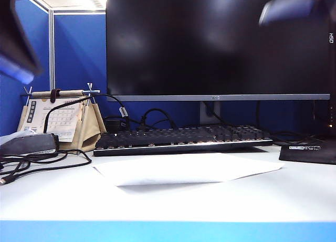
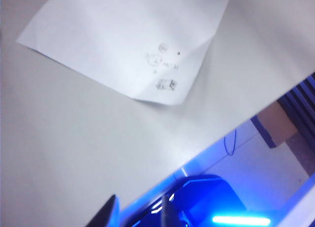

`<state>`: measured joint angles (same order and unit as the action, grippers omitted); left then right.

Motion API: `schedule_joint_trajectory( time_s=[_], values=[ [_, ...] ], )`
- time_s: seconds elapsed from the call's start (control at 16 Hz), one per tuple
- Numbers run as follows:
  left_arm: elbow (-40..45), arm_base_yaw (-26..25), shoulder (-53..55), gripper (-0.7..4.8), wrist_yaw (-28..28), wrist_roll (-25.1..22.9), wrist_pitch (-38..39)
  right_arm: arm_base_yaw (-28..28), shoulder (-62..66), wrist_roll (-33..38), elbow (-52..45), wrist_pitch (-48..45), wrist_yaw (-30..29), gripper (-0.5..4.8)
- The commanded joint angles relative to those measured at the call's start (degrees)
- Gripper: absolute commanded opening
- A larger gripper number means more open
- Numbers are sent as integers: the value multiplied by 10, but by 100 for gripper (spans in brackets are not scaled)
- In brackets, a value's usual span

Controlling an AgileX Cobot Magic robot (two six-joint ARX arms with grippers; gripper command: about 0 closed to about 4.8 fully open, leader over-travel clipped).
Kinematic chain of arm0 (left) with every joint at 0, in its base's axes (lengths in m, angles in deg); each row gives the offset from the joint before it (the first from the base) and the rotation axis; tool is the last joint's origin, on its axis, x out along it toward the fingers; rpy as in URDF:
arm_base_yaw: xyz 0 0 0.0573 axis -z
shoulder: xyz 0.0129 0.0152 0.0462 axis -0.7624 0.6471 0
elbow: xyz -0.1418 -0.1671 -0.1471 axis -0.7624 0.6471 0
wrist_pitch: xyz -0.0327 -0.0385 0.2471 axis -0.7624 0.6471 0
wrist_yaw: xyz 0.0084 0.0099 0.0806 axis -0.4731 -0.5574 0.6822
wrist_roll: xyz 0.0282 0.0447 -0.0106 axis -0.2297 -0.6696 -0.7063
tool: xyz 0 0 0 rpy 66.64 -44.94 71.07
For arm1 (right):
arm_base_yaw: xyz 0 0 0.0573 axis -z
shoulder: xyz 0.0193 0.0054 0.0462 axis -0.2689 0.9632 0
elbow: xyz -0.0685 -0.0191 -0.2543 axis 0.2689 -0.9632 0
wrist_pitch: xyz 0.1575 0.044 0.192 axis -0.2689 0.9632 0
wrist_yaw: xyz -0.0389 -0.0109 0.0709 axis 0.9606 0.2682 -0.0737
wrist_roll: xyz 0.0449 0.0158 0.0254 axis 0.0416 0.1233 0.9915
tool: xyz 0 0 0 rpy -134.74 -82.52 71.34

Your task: Put a wrinkled paper upside down.

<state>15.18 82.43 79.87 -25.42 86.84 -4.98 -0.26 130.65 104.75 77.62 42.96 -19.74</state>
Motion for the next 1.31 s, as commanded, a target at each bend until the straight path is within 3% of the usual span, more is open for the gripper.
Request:
schedule_joint_trajectory(
  time_s=[0.06,0.19,0.25,0.56,0.69,0.81,1.31],
  values=[
    [-6,-1,-1,120,-3,14,-61,-20,94,185,-3,23,-92,445],
    [-6,-1,0,120,-3,15,-87,-51,102,243,-29,18,-89,445],
    [-6,-1,-1,120,-3,14,-110,-100,102,289,-56,16,-86,445],
    [-6,-1,-1,120,1,13,-129,-209,173,362,-78,-64,-22,440],
    [-6,0,-1,120,-1,13,-128,-214,293,396,-77,-153,-14,440],
    [-6,0,-1,120,-1,13,-128,-214,318,424,-77,-194,5,440],
    [-6,0,-1,120,-2,17,-133,-214,370,434,-68,-223,50,426]
  ],
)
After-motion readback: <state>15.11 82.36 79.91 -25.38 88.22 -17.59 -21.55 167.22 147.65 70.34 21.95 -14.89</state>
